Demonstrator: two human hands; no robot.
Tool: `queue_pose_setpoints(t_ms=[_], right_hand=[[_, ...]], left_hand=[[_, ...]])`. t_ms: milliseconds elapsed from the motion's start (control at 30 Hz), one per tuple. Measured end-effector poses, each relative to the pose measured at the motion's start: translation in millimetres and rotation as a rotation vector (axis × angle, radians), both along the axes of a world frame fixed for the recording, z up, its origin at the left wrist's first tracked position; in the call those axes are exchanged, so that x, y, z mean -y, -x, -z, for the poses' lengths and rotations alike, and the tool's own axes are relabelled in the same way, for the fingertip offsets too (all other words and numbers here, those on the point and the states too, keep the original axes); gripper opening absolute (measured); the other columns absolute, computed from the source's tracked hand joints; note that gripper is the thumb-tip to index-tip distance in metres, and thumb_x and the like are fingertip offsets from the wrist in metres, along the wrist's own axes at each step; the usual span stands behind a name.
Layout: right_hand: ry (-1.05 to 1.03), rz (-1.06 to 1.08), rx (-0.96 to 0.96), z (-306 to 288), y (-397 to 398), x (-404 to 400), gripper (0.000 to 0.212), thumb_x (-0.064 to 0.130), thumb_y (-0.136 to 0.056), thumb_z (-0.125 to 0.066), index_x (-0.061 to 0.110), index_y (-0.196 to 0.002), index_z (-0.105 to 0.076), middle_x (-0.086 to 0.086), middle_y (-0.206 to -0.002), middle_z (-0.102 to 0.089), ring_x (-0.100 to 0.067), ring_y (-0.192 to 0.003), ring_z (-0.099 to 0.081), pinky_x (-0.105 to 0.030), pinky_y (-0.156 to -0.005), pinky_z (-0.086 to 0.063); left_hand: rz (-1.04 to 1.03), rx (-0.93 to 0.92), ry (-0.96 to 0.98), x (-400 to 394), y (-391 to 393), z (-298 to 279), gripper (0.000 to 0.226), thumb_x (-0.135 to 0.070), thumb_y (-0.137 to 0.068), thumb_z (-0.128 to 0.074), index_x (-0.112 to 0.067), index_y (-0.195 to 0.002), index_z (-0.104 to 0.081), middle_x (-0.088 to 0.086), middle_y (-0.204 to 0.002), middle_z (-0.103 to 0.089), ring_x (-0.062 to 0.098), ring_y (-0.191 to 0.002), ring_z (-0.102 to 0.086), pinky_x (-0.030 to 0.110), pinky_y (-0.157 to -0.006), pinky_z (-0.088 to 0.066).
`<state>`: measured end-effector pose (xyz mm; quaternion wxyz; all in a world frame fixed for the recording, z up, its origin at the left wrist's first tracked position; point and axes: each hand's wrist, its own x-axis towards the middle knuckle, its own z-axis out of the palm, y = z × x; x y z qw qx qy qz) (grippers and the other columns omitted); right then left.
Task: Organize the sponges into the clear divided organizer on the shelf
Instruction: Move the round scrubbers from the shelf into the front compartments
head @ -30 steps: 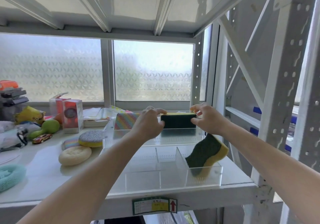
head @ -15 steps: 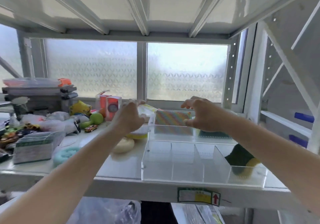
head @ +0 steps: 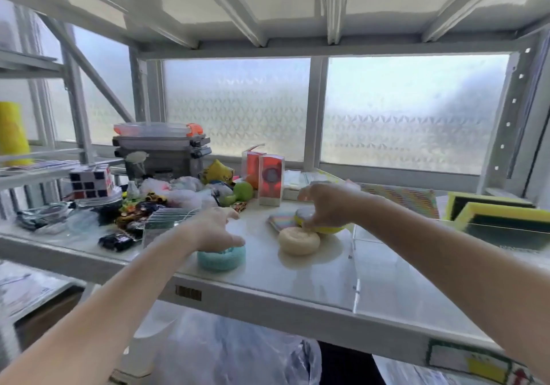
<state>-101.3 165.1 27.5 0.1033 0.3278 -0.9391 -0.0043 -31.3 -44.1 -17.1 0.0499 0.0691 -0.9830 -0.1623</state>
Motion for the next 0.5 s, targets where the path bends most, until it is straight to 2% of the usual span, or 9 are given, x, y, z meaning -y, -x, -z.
queue_pose_setpoints(t_ms=[133, 200, 400, 500], right_hand=[[-0.106, -0.007, 0.139, 23.0, 6.1, 24.1, 0.064, 0.036, -0.08, -0.068, 0.021, -0.138, -0.043, -0.002, -0.139, -0.048, -0.022, -0.124, -0.047, -0.025, -0.088, -0.037], [-0.152, 0.003, 0.186, 29.8, 5.3, 30.0, 0.066, 0.037, -0.079, -0.068, 0.024, -0.139, -0.041, -0.002, -0.139, -0.047, -0.023, -0.124, -0.047, -0.028, -0.089, -0.039], [-0.21, 0.001, 0.118, 35.6, 2.4, 34.1, 0.066, 0.03, -0.076, -0.068, 0.026, -0.136, -0.041, -0.003, -0.131, -0.053, -0.025, -0.12, -0.05, -0.027, -0.081, -0.038], [-0.247, -0.022, 0.064, 43.4, 5.0, 37.1, 0.068, 0.026, -0.076, -0.069, 0.02, -0.136, -0.04, -0.006, -0.131, -0.052, -0.026, -0.124, -0.047, -0.03, -0.089, -0.041]], left_hand=[[0.049, 0.055, 0.02, 7.2, -4.5, 4.9, 0.069, -0.041, -0.079, -0.065, -0.022, -0.14, -0.037, 0.006, -0.143, -0.042, 0.02, -0.128, -0.043, 0.029, -0.105, -0.033], [0.066, 0.091, 0.025, 7.4, -5.9, 6.9, 0.072, -0.042, -0.078, -0.066, -0.023, -0.141, -0.035, 0.005, -0.145, -0.039, 0.02, -0.13, -0.04, 0.03, -0.107, -0.032], [0.087, 0.121, 0.055, 7.2, -7.0, 15.4, 0.074, -0.047, -0.074, -0.068, -0.027, -0.138, -0.036, 0.0, -0.145, -0.039, 0.018, -0.13, -0.039, 0.029, -0.107, -0.032], [0.09, 0.101, 0.053, 3.7, -7.2, 16.9, 0.073, -0.048, -0.073, -0.068, -0.028, -0.137, -0.038, 0.001, -0.143, -0.041, 0.018, -0.127, -0.042, 0.028, -0.104, -0.034]])
